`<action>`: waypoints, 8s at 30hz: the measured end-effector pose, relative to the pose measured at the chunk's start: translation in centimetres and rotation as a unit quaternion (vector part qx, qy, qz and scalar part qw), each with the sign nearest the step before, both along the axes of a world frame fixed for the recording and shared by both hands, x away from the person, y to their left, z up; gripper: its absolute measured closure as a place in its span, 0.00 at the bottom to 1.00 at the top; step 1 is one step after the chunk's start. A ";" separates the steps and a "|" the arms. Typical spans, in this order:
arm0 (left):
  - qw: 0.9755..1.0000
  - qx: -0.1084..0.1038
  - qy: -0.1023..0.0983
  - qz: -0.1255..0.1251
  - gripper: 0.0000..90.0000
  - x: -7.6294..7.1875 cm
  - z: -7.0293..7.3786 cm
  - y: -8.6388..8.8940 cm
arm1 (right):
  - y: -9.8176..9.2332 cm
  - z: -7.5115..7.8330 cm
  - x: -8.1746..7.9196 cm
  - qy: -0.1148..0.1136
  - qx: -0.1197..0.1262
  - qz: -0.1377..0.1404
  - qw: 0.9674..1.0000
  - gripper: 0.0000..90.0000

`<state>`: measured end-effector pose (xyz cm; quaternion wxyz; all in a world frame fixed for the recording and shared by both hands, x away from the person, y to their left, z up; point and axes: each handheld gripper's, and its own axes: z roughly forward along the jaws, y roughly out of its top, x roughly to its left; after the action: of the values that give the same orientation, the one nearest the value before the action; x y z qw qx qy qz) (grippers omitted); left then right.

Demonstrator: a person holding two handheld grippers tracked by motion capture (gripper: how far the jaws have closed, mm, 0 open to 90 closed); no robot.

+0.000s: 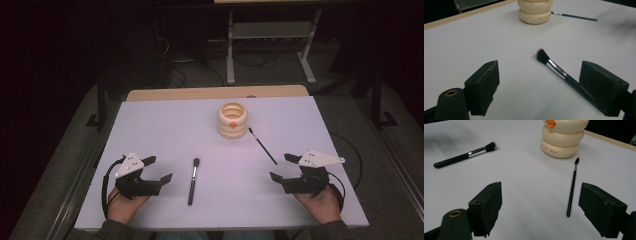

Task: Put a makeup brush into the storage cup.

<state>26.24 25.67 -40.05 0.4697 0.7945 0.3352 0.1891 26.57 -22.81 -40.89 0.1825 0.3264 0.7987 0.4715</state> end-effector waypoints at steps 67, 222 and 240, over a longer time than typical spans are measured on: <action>0.984 0.098 0.149 -0.014 0.38 4.3 0.6 -7.5 | -0.1 0.4 -0.2 -0.002 -0.006 -0.001 1.000 0.20; 0.965 -0.115 0.099 -0.212 0.86 2.3 4.2 -9.6 | 14.7 1.0 2.7 0.166 0.111 0.248 0.948 0.88; 0.962 -0.103 0.117 -0.222 0.80 2.5 4.3 -9.7 | 15.8 0.6 2.3 0.164 0.000 0.263 0.951 0.88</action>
<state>28.71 15.93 -35.71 0.5367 0.8128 0.2209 -0.0500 28.82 -6.98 -40.29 -0.0817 0.1774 0.8753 0.4423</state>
